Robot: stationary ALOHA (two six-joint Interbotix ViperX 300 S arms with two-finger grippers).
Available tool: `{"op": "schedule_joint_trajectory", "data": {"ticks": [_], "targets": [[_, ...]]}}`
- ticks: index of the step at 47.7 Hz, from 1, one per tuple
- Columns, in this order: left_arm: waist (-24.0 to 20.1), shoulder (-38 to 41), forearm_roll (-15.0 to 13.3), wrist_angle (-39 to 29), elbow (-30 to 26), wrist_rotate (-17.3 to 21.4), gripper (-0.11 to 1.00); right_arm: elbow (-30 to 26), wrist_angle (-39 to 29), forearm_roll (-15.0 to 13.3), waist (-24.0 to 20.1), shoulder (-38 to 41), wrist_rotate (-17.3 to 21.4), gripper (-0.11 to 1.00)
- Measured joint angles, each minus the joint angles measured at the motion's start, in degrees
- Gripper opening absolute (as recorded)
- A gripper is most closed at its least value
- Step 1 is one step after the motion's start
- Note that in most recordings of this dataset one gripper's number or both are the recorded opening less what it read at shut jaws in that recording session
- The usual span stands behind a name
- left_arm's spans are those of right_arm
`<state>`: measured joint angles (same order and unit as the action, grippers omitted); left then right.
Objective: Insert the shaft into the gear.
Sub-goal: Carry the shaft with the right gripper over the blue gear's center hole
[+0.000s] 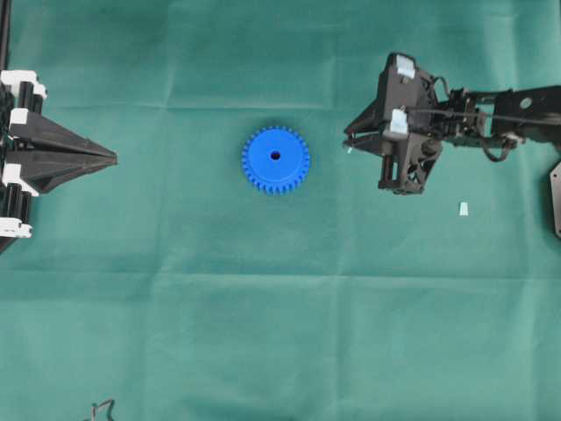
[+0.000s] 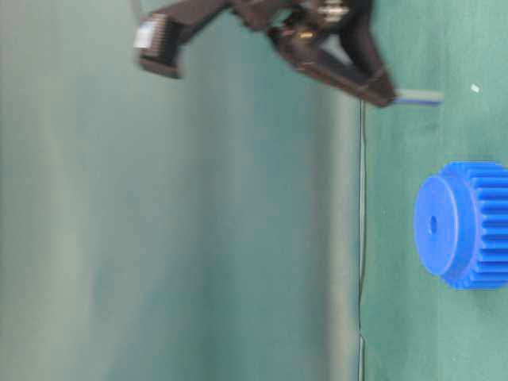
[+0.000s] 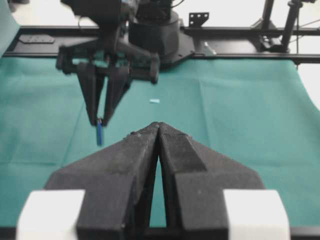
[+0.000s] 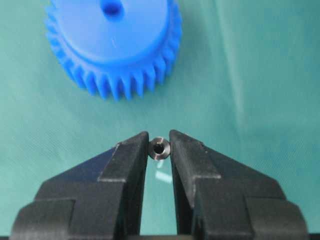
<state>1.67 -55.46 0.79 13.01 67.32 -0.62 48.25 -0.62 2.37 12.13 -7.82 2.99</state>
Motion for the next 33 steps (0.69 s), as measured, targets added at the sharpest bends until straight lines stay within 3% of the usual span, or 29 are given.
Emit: {"op": "schedule_joint_trajectory", "data": {"ticks": [10, 21, 33], "targets": [[0.00, 0.00, 0.00, 0.00, -0.09, 0.00, 0.00, -2.64, -7.12, -0.70, 0.00, -3.69, -0.18, 0.17], [-0.09, 0.00, 0.00, 0.00, 0.00, 0.00, 0.00, -3.87, -7.38, -0.70, 0.00, -3.43, -0.18, 0.17], [0.00, 0.00, 0.00, 0.00, 0.00, -0.09, 0.00, -9.58, -7.21, -0.70, -1.76, 1.85, -0.18, 0.17]]}}
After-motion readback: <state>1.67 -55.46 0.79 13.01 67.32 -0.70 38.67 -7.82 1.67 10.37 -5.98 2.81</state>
